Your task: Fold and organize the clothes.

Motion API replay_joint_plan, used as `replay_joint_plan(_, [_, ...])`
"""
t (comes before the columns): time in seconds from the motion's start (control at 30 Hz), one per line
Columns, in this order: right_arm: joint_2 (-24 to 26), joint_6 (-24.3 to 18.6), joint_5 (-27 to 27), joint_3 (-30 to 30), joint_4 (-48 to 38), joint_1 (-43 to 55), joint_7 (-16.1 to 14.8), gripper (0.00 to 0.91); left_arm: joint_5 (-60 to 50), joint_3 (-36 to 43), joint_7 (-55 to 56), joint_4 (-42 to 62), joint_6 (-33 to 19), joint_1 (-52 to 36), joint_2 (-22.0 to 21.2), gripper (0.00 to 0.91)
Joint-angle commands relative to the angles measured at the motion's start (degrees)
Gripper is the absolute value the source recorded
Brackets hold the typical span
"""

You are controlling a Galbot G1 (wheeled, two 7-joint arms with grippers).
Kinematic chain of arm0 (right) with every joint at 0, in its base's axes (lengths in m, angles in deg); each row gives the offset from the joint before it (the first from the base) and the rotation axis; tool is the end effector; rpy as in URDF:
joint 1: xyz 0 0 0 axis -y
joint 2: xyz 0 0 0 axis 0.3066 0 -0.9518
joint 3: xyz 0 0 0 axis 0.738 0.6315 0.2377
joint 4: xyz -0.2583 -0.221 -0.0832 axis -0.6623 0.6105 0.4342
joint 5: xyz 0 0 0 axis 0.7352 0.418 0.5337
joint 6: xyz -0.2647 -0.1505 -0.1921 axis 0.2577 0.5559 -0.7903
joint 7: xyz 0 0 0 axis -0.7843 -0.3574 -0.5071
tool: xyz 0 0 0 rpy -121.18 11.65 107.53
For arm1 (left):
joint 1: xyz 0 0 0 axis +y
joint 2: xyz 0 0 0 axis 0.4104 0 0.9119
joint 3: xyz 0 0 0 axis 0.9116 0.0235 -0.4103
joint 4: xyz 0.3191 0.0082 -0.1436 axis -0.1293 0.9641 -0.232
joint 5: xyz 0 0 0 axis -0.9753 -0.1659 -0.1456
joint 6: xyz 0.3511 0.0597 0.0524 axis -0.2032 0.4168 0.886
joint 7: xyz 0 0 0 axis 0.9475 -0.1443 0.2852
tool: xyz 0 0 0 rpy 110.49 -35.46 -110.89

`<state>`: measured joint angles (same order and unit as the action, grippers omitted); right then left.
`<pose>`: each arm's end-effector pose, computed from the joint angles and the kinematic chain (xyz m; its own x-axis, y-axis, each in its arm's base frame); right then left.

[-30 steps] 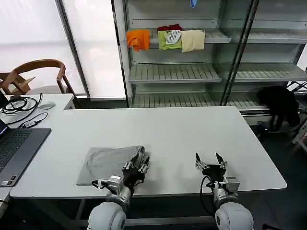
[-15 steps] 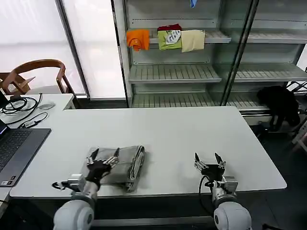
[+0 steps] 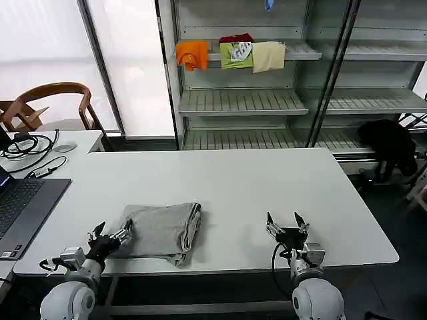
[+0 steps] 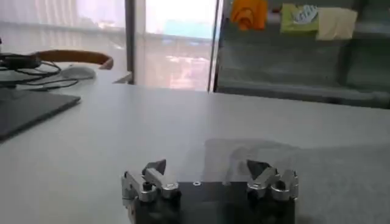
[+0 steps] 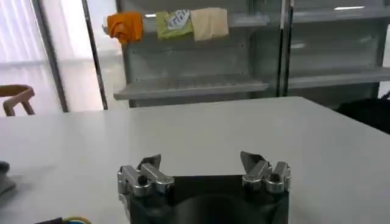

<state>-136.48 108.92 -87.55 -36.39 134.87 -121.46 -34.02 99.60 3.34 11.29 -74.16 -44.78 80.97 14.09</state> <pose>0.2718 -0.0061 -0.2763 -0.9711 -0.0293 0.2370 -0.0177 0.9985 0.0509 0.2679 0.1327 -0.2933 -0.9396 -0.0081 0.3421 -0.0452 0.9939 -0.1007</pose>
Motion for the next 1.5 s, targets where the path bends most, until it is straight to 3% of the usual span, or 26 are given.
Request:
replay_joint_plan(0.03, [-0.2, 0.1, 0.3, 0.2, -0.1, 0.2, -0.3, 0.907, 2.0, -1.9, -2.7, 3.1, 1.0, -0.2, 0.6, 0.907])
replay_joint_plan(0.07, [-0.2, 0.1, 0.3, 0.2, -0.1, 0.3, -0.3, 0.907, 2.4, -1.7, -2.8, 2.9, 1.1, -0.2, 0.5, 0.685])
replay_joint_plan(0.1, [-0.2, 0.1, 0.3, 0.2, -0.2, 0.4, -0.3, 0.907, 2.8, -1.5, -2.9, 2.8, 1.1, -0.1, 0.4, 0.353])
replay_joint_plan(0.17, [-0.2, 0.1, 0.3, 0.2, -0.3, 0.4, -0.2, 0.907, 3.0, -1.2, -3.3, 2.5, 1.1, -0.1, 0.0, 0.020])
replay_joint_plan(0.8, [-0.5, 0.4, 1.0, 0.4, 0.2, 0.3, 0.0, 0.907, 4.4, -1.8, -5.4, 2.2, -3.9, 0.7, -1.1, 0.010])
replay_joint_plan(0.93, [-0.6, 0.8, 1.1, 0.6, 0.6, 0.2, 0.0, 0.907, -5.6, -6.5, -8.2, 1.7, -7.1, -0.4, 0.6, 0.010])
replay_joint_plan(1.03, [-0.5, 1.2, 1.1, 0.9, 1.0, 0.4, -0.1, 0.907, -13.9, -13.5, -12.2, 1.0, -8.3, -2.5, 4.9, 0.010])
replay_joint_plan(1.2, [-1.4, 1.4, 2.1, 1.8, 0.3, 1.0, -0.1, 0.907, -20.6, -21.9, -16.7, 2.3, -9.7, -6.1, 18.7, 0.010])
replay_joint_plan(1.23, [-1.5, 1.4, 2.2, 1.9, 0.3, 1.1, -0.1, 0.907, -21.1, -22.7, -17.2, 2.6, -9.8, -6.2, 19.1, 0.010])
replay_joint_plan(1.3, [-1.8, 1.3, 2.7, 2.2, -0.1, 1.1, -0.2, 0.907, -21.4, -24.7, -19.2, 2.9, -9.7, -6.5, 24.0, 0.010])
replay_joint_plan(1.5, [-1.9, 1.2, 2.8, 2.3, -0.5, 1.2, -0.5, 0.907, -21.6, -25.1, -21.7, 1.1, -7.5, -8.0, 29.7, 0.010])
